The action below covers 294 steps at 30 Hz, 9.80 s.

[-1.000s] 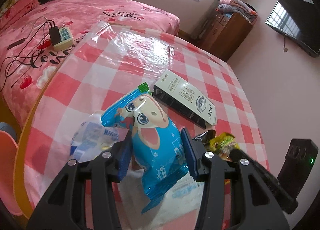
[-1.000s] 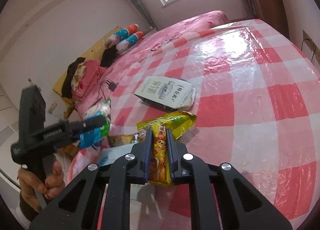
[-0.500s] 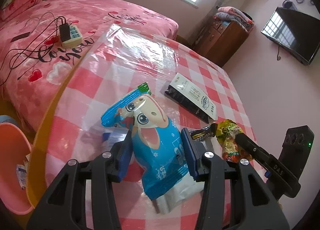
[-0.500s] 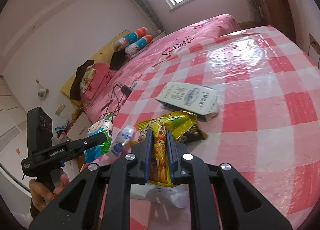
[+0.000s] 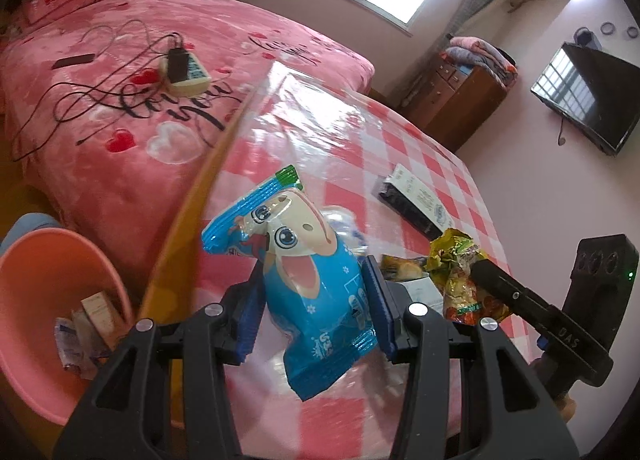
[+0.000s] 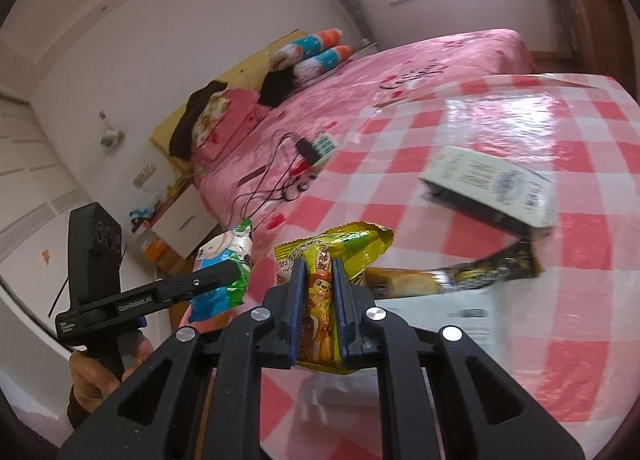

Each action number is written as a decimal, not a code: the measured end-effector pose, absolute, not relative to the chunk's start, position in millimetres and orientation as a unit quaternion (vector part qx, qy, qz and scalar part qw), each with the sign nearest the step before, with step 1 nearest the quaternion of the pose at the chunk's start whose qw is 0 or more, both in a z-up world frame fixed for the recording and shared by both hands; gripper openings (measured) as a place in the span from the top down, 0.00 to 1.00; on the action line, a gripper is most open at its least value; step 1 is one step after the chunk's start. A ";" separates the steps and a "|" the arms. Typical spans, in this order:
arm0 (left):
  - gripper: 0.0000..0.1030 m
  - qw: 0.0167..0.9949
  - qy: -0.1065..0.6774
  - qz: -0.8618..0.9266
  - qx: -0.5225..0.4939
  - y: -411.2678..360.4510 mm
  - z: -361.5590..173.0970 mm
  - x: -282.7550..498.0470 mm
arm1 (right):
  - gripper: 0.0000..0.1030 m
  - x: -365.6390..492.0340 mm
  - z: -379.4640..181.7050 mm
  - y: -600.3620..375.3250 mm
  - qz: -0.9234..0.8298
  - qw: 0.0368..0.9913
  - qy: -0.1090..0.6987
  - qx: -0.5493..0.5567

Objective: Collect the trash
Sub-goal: 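Carry the blue bag and yellow bag over the pink bucket and release both, then bring both tools back over the remaining items on the table, then grasp the white Magic bottle with left tool while right grasps the white milk carton, then carry the bottle and carton over the pink bucket and open both tools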

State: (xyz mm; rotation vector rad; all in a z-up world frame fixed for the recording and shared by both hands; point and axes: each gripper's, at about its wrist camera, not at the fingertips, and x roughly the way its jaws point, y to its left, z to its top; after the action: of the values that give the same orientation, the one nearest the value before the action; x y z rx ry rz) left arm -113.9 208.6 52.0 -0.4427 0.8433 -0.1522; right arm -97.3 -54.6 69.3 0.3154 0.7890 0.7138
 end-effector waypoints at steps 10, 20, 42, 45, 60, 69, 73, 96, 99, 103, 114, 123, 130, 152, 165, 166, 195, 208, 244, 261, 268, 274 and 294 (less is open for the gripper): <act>0.53 0.880 0.409 -0.005 -0.242 282.8 30.7 -146.5 | 0.85 -101.2 74.6 42.9 0.413 0.812 0.401 0.094; 0.53 0.860 0.419 0.078 -0.282 361.4 -0.4 -183.0 | 0.85 -111.8 67.7 143.4 0.481 0.771 0.415 0.030; 0.26 0.831 0.428 0.162 -0.317 408.8 -42.9 -202.3 | 0.15 -117.1 51.0 152.4 0.422 0.815 0.397 0.011; 0.26 0.835 0.428 0.151 -0.312 399.5 -39.5 -198.6 | 0.15 -120.1 53.5 142.0 0.410 0.826 0.388 0.006; 0.25 0.862 0.420 0.086 -0.269 340.0 -7.0 -176.4 | 0.14 -125.3 48.1 100.2 0.376 0.846 0.377 0.002; 0.25 0.876 0.413 0.054 -0.245 301.2 17.5 -161.8 | 0.13 -130.8 51.7 74.4 0.364 0.861 0.355 -0.009; 0.23 0.880 0.411 0.046 -0.233 285.1 25.8 -157.3 | 0.10 -130.4 52.6 61.1 0.356 0.868 0.346 -0.010; 0.22 0.896 0.406 -0.008 -0.178 205.3 48.8 -141.5 | 0.10 -119.1 62.8 -5.7 0.324 0.892 0.315 0.026; 0.22 0.897 0.407 -0.013 -0.170 197.6 49.8 -140.6 | 0.10 -117.0 63.4 -13.5 0.319 0.894 0.314 0.031; 0.22 0.898 0.409 -0.018 -0.159 186.9 50.8 -137.6 | 0.10 -113.2 64.5 -25.7 0.312 0.896 0.313 0.037; 0.22 0.901 0.415 -0.040 -0.121 151.4 53.1 -131.5 | 0.10 -99.7 66.0 -66.7 0.281 0.904 0.314 0.066; 0.22 0.899 0.422 -0.047 -0.103 132.8 48.3 -119.7 | 0.10 -78.2 60.5 -109.4 0.236 0.909 0.332 0.088; 0.22 0.893 0.436 -0.051 -0.096 125.6 36.9 -98.8 | 0.10 -57.1 45.8 -138.6 0.195 0.906 0.362 0.103; 0.22 0.882 0.457 -0.046 -0.105 129.8 4.0 -45.0 | 0.10 -16.5 13.0 -144.8 0.189 0.879 0.424 0.111; 0.39 0.892 0.438 -0.038 -0.105 130.9 3.7 -40.8 | 0.10 11.4 28.8 -121.2 0.179 0.893 0.413 0.027; 0.39 0.892 0.436 -0.039 -0.108 131.7 3.6 -41.2 | 0.10 13.8 28.8 -119.6 0.181 0.892 0.414 0.024; 0.39 0.896 0.423 -0.044 -0.126 144.1 9.7 -43.8 | 0.36 46.2 -1.2 -78.1 0.218 0.870 0.436 -0.079; 0.39 0.898 0.415 -0.042 -0.140 161.6 13.2 -57.3 | 0.39 20.9 9.9 -75.6 0.215 0.885 0.406 -0.073; 0.39 0.909 0.363 0.010 -0.205 271.6 29.0 -128.8 | 0.39 -85.1 70.9 55.8 0.337 0.868 0.362 -0.053; 0.39 0.878 0.376 0.129 -0.266 382.5 -11.8 -186.1 | 0.38 -132.4 47.9 183.1 0.441 0.801 0.388 -0.113; 0.26 0.854 0.391 0.173 -0.297 415.7 -37.1 -197.7 | 0.24 -147.4 26.5 218.3 0.461 0.779 0.403 -0.136; 0.22 0.845 0.395 0.196 -0.303 426.8 -49.7 -206.6 | 0.14 -151.0 27.2 206.9 0.465 0.782 0.401 -0.110; 0.22 0.861 0.403 0.146 -0.273 379.7 -32.1 -184.0 | 0.13 -124.0 36.8 130.1 0.397 0.824 0.402 -0.045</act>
State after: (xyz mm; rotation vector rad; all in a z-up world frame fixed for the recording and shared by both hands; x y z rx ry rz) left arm -184.0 379.7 -32.1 -0.5721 0.8445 0.3069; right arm -124.0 130.1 36.8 -0.0956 0.8545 0.8451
